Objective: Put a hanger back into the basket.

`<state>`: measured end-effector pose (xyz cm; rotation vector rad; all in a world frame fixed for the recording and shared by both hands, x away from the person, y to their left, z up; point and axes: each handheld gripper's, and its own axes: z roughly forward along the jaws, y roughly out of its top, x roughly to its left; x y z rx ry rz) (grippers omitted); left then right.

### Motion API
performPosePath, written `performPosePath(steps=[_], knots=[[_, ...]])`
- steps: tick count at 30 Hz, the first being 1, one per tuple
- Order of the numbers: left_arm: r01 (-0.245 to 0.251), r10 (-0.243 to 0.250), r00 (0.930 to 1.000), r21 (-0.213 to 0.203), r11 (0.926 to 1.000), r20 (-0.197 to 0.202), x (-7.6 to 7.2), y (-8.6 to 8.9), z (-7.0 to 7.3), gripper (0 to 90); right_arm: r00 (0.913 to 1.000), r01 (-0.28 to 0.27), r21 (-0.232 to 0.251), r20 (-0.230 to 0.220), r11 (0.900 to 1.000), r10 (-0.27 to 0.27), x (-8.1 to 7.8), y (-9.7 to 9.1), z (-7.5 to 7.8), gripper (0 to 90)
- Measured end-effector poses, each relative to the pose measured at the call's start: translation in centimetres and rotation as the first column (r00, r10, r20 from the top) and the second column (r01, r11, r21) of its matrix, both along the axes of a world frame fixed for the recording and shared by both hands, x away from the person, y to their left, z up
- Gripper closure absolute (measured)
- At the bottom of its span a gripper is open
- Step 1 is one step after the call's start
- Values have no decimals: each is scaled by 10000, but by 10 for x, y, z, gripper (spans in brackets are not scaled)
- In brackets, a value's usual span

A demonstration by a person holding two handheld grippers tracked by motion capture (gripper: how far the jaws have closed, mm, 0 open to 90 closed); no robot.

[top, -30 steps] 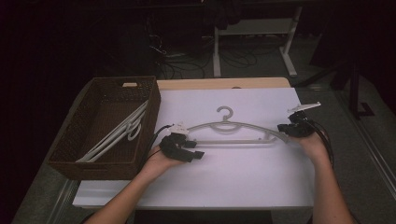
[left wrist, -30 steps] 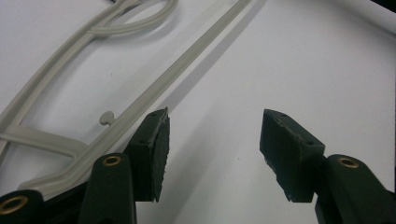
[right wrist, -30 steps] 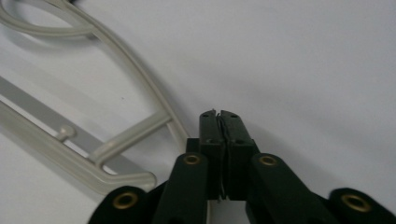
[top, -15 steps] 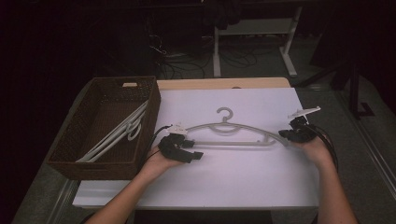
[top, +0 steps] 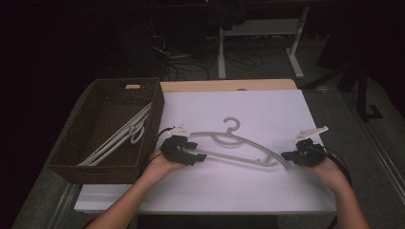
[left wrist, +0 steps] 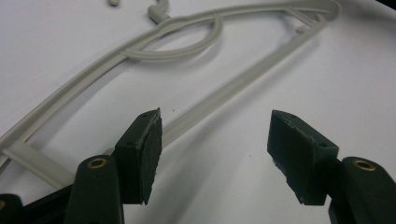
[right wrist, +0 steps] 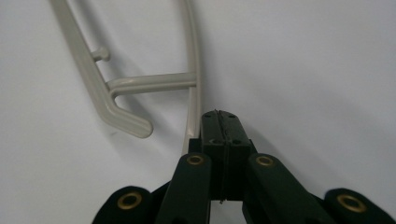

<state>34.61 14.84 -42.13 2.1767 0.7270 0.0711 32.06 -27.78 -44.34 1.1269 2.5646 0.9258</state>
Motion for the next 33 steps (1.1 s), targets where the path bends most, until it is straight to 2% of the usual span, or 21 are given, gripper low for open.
performPosePath(steps=[5,11,13,14,16,18,19,21,23,25,30,33], knots=[[-148,147,9999,150,9998,61,1,2,0,355,9962,-867,-69,-62,9962,866,-23,19,2,888],[-365,363,9993,306,9989,71,2,3,-1,361,9818,-1881,-21,-259,9821,1880,-44,41,3,887],[-492,484,9987,467,9977,182,4,4,0,388,9800,-1989,-62,-136,9800,1988,-47,46,3,885],[-598,584,9980,561,9966,261,4,3,0,431,9812,-1931,-9,9,9812,1931,-47,47,5,849],[-983,933,9940,907,9910,574,8,3,1,563,9864,-1614,295,349,9865,1603,-46,49,11,787],[-1275,1219,9908,1059,9862,585,15,3,2,667,9882,-1372,648,779,9884,1320,-45,51,16,669],[-1476,1406,9878,1160,9822,665,19,2,3,716,9889,-1249,810,915,9889,1174,-44,53,18,667],[-1790,1686,9822,1407,9737,825,26,0,3,799,9881,-1254,966,1014,9874,1155,-42,58,21,563],[-1975,1861,9793,1726,9650,800,35,-3,1,863,9887,-1144,1048,1090,9879,1029,-40,63,22,502],[-2160,2055,9760,2028,9551,718,43,-6,-3,898,9889,-1053,971,1149,9897,940,-38,67,21,454],[-2286,2197,9735,2749,9339,632,53,-12,-16,900,9891,-957,934,1208,9910,841,-38,69,19,397],[-2433,2354,9699,2764,9297,619,57,-11,-22,900,9900,-851,898,1200,9923,740,-38,67,17,379]])
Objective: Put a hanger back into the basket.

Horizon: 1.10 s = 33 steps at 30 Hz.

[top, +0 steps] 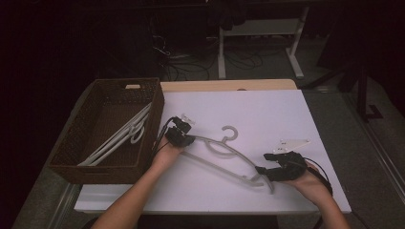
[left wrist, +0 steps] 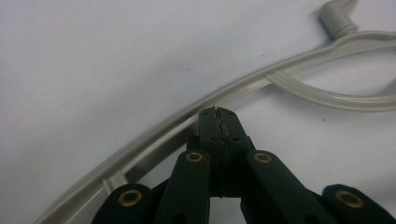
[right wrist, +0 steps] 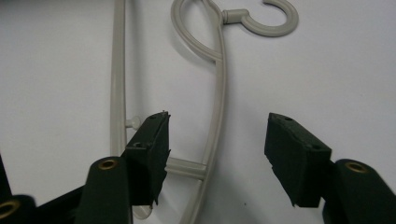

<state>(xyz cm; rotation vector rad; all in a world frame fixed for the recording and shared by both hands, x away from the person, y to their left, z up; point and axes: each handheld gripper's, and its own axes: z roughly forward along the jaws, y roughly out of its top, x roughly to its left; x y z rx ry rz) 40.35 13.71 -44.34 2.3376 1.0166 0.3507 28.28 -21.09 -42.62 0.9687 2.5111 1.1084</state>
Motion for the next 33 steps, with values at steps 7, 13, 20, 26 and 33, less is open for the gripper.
performPosePath(steps=[7,13,20,26,33], knots=[[-29,30,9996,-41,10000,265,14,-9,-1,900,9999,113,0,6,9999,-113,1,-1,-2,355],[192,-195,9987,73,9998,472,38,-30,5,900,9999,113,-13,20,9999,-113,1,-2,-3,354],[359,-372,9977,228,9991,566,66,-56,6,900,9997,241,67,62,9997,-241,0,-8,-3,360],[712,-729,9950,266,9971,681,88,-80,5,900,9992,402,106,29,9991,-403,2,-12,-4,391],[978,-948,9935,-468,9941,623,75,-79,14,809,9961,865,180,-169,9961,-862,11,-19,-6,607]])
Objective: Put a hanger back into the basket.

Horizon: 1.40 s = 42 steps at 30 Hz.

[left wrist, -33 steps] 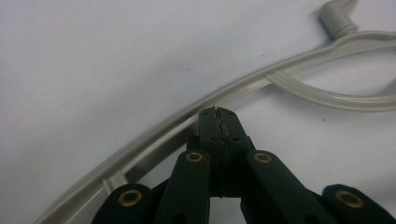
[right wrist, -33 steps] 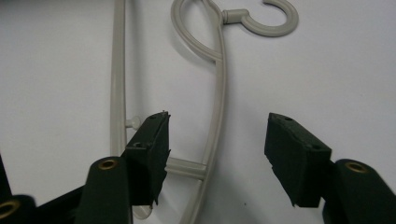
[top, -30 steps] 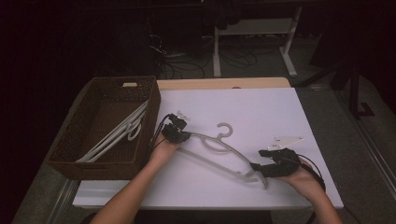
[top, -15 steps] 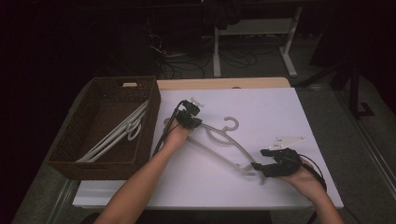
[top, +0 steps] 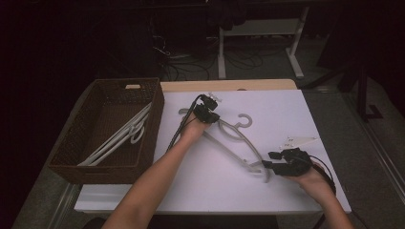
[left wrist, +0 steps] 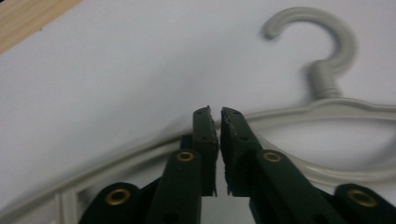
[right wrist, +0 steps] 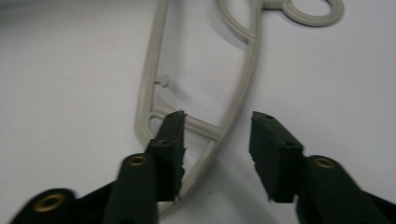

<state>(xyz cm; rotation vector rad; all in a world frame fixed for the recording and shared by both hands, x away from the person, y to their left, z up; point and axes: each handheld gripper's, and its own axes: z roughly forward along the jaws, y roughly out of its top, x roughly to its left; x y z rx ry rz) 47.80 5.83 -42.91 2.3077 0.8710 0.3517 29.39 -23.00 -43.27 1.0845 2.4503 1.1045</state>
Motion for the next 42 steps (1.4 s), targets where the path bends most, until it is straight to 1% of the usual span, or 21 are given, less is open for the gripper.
performPosePath(steps=[2,4,6,7,9,11,15,18,19,21,23,24,25,26,29,33,35,38,39,40,42], knots=[[92,-95,9999,-444,9990,-70,-11,7,7,752,9999,126,-102,-28,9999,-127,3,-2,-1,690],[285,-308,9991,-740,9968,-303,-22,15,14,669,9997,202,-216,-156,9996,-206,5,-4,-3,757],[519,-551,9981,-1004,9936,-293,-35,24,20,601,9995,161,-443,-255,9989,-172,8,-3,-6,810],[604,-642,9975,-1111,9920,-307,-42,30,23,567,9994,129,-553,-299,9984,-146,9,-3,-7,829],[688,-752,9964,-1485,9865,-379,-54,41,28,505,9990,147,-763,-412,9970,-179,11,-1,-10,863],[755,-839,9956,-1744,9818,-414,-67,51,31,467,9987,86,-979,-498,9952,-136,12,0,-12,877],[865,-970,9942,-1934,9773,-456,-89,66,30,420,9973,-95,-1112,-728,9938,14,12,3,-16,885],[892,-999,9939,-1940,9769,-464,-99,73,27,386,9968,-233,-1239,-782,9920,136,12,6,-18,886],[852,-963,9943,-2007,9759,-458,-102,76,26,380,9967,-251,-1219,-797,9922,155,11,6,-17,886],[799,-910,9948,-2046,9756,-455,-106,81,24,373,9966,-342,-1109,-787,9932,256,10,6,-17,887],[780,-897,9947,-1962,9775,-512,-108,83,23,367,9957,-552,-995,-794,9935,473,8,8,-17,887],[780,-897,9947,-1962,9775,-512,-108,83,23,364,9957,-552,-995,-794,9935,473,8,8,-17,887],[658,-777,9957,-2036,9768,-510,-109,87,22,364,9951,-635,-962,-823,9933,556,7,10,-17,886],[607,-732,9960,-2100,9758,-521,-109,88,22,363,9932,-846,-915,-876,9922,766,5,14,-17,887],[597,-719,9960,-2026,9774,-535,-109,88,21,364,9880,-1291,-763,-947,9887,1217,1,22,-17,886],[627,-748,9958,-2009,9776,-532,-111,88,20,364,9784,-1854,-572,-1040,9810,1788,-2,36,-16,887],[628,-747,9959,-2028,9772,-512,-112,88,21,364,9741,-2078,-493,-1011,9769,2021,-4,43,-16,887],[617,-732,9960,-2002,9778,-507,-113,89,21,364,9650,-2455,-386,-1045,9686,2404,-6,56,-14,887],[619,-733,9961,-2000,9778,-501,-113,89,21,364,9606,-2613,-353,-1073,9646,2563,-7,62,-14,887],[606,-722,9961,-2009,9777,-507,-113,89,21,364,9584,-2695,-350,-1068,9624,2646,-8,65,-14,887],[616,-730,9961,-1995,9780,-498,-113,89,22,364,9505,-2949,-262,-1100,9552,2904,-9,75,-14,887]])
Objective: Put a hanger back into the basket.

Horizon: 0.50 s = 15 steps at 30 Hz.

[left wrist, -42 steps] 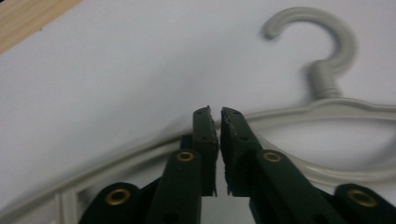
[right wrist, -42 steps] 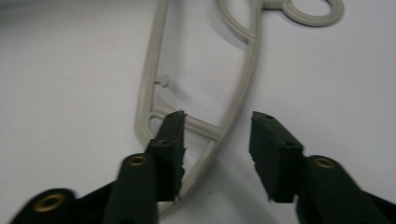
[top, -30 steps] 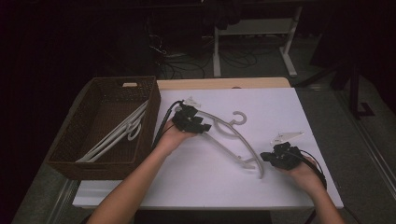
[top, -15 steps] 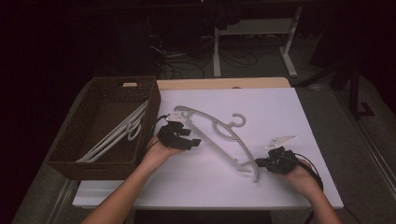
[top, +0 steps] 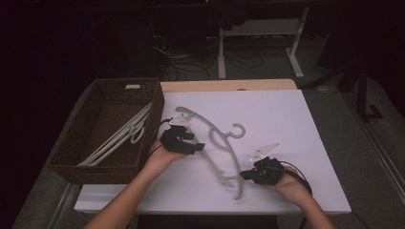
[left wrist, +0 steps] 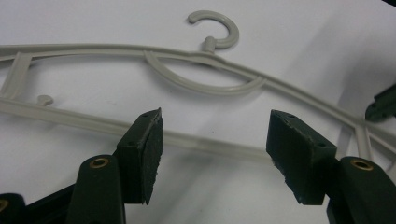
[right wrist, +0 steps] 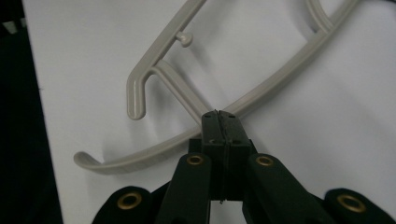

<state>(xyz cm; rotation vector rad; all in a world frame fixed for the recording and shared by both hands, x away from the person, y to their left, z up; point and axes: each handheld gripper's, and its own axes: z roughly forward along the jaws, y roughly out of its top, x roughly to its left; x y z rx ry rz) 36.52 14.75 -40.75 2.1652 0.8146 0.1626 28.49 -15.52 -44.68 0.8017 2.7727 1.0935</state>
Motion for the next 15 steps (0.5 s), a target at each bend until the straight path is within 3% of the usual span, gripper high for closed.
performPosePath(steps=[4,5,11,13,15], knots=[[-24,24,10000,49,10000,-21,-1,0,0,364,9992,-389,117,-91,9992,390,-2,16,-1,887],[-25,25,10000,80,10000,-30,0,0,0,364,9974,-703,149,-114,9974,705,-3,29,-1,887],[-150,153,9998,312,9994,-106,2,-2,-5,365,9872,-1589,211,-96,9871,1591,-8,60,-2,887],[-246,249,9996,340,9991,-89,4,-2,-6,376,9866,-1628,170,-47,9865,1629,-9,62,-2,886],[-424,417,9991,600,9973,128,7,-3,-6,447,9904,-1385,212,34,9901,1385,-7,56,-1,859]])
